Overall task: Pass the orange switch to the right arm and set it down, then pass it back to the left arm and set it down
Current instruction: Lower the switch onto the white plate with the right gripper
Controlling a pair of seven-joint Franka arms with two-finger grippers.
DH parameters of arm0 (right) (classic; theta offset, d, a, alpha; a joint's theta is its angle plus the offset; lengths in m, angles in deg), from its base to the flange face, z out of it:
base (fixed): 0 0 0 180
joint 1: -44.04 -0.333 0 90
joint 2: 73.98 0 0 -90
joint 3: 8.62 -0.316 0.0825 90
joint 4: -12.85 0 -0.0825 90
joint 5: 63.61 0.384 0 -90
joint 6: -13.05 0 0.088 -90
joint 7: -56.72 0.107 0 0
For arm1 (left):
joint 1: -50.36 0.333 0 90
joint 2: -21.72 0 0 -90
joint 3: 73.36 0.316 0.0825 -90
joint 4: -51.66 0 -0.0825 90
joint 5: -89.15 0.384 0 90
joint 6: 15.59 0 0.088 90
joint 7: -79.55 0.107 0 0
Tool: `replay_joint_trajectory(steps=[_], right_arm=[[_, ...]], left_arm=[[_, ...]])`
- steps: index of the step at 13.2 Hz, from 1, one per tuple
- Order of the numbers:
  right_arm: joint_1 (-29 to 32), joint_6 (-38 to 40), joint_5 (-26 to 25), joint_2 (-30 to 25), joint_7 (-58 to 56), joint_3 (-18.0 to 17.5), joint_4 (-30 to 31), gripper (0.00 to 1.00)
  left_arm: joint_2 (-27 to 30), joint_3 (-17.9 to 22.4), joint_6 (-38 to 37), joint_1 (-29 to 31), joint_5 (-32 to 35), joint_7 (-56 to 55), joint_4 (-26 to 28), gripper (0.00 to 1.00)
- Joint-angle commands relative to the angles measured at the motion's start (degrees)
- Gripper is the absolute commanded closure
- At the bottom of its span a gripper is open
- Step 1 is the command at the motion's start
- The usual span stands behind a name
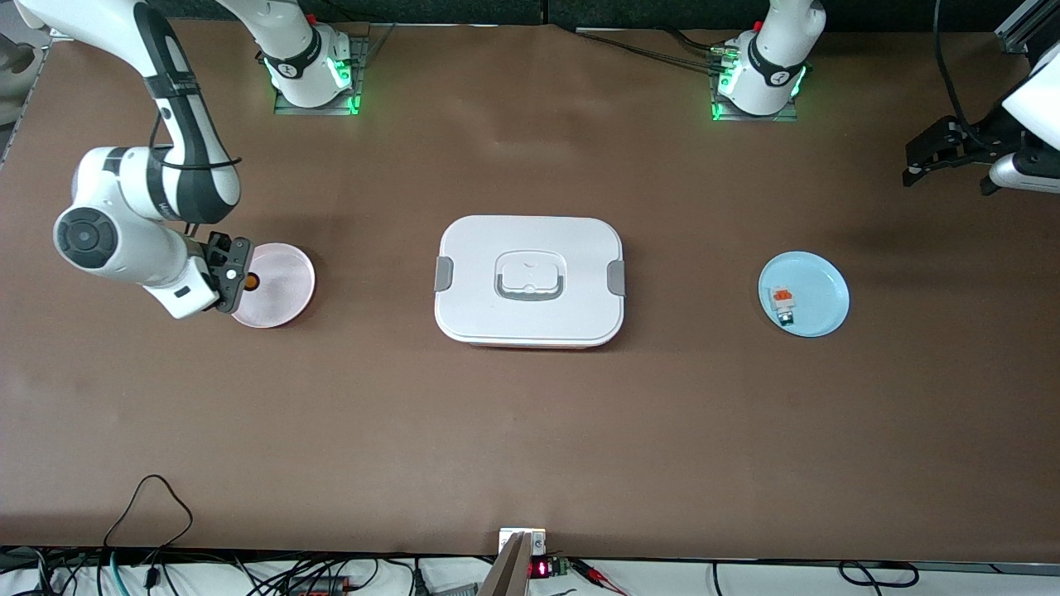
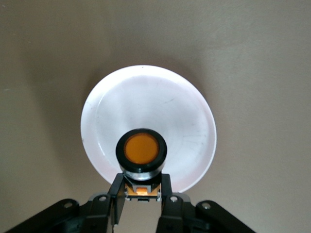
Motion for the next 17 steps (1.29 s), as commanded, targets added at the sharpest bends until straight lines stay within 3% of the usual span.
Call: replay_joint_trajectory(steps=[1,5,14,15,17], right_arm=[[0.23,-5.94,-2.24,-0.30,-1.06,-0.45,4.44,0.82],[0.31,-15.17,-8.74,-0.39,-1.06,-0.45,10.25,0.82],[0.23,-16.51,-8.93,2.07,-0.45,-0.36,12.02,0.78],[0.23,-16.42,-8.93,1.99,-0.45,-0.36,12.02,0.70],[0.23,-16.25,-8.75,1.37,-0.19,-0.36,11.84,0.34]], left_arm=[[-0.58,0.33,0.67,0.07,-1.85,-0.19,0.72,0.00],[-0.85,0.41,0.32,0.42,-1.85,-0.27,-0.07,0.00],[-1.20,0.50,-1.07,3.40,-1.59,-0.62,-0.42,0.00],[-1.38,0.50,-1.43,4.27,-1.41,-0.19,-0.60,0.00],[-1.90,-0.02,-1.44,4.46,-1.16,-0.27,-1.65,0.00]])
